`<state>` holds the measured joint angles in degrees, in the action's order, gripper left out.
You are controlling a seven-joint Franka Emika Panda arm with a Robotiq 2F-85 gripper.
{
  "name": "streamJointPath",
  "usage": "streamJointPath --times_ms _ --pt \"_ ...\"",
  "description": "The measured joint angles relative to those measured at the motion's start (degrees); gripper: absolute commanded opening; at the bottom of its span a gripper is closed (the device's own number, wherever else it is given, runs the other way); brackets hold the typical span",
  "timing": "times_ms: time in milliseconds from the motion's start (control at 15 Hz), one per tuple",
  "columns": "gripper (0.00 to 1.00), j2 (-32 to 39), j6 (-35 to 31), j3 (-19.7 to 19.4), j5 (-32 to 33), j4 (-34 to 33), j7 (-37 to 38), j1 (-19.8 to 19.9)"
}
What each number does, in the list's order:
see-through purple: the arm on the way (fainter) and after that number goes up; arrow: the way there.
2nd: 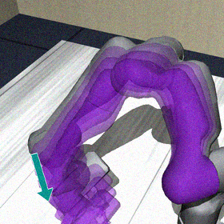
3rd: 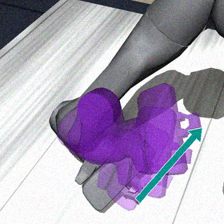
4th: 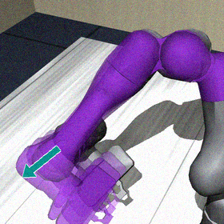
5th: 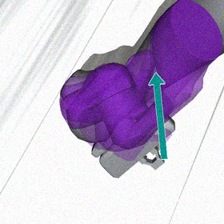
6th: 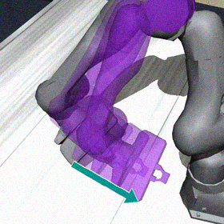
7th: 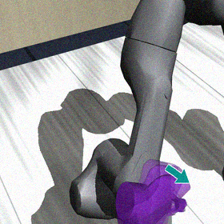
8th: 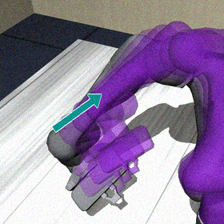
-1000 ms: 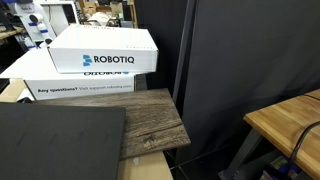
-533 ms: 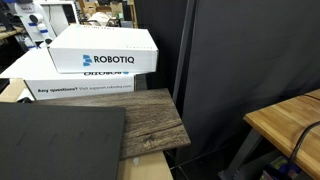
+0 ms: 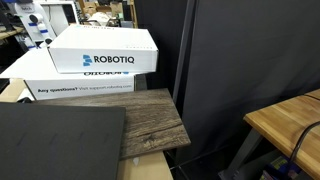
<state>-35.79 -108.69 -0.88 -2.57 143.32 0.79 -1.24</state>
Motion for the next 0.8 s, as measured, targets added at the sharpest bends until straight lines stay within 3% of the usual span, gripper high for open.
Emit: streamJointPath --times_ms 400,733,800 --pt "1.0 0.0 -1.47 0.06 4.35 0.0 0.77 0.32" --pt "1.0 0.0 -1.52 0.07 4.29 0.0 0.66 0.09" --pt "0.75 0.0 -1.51 0.07 4.12 0.0 0.61 0.0"
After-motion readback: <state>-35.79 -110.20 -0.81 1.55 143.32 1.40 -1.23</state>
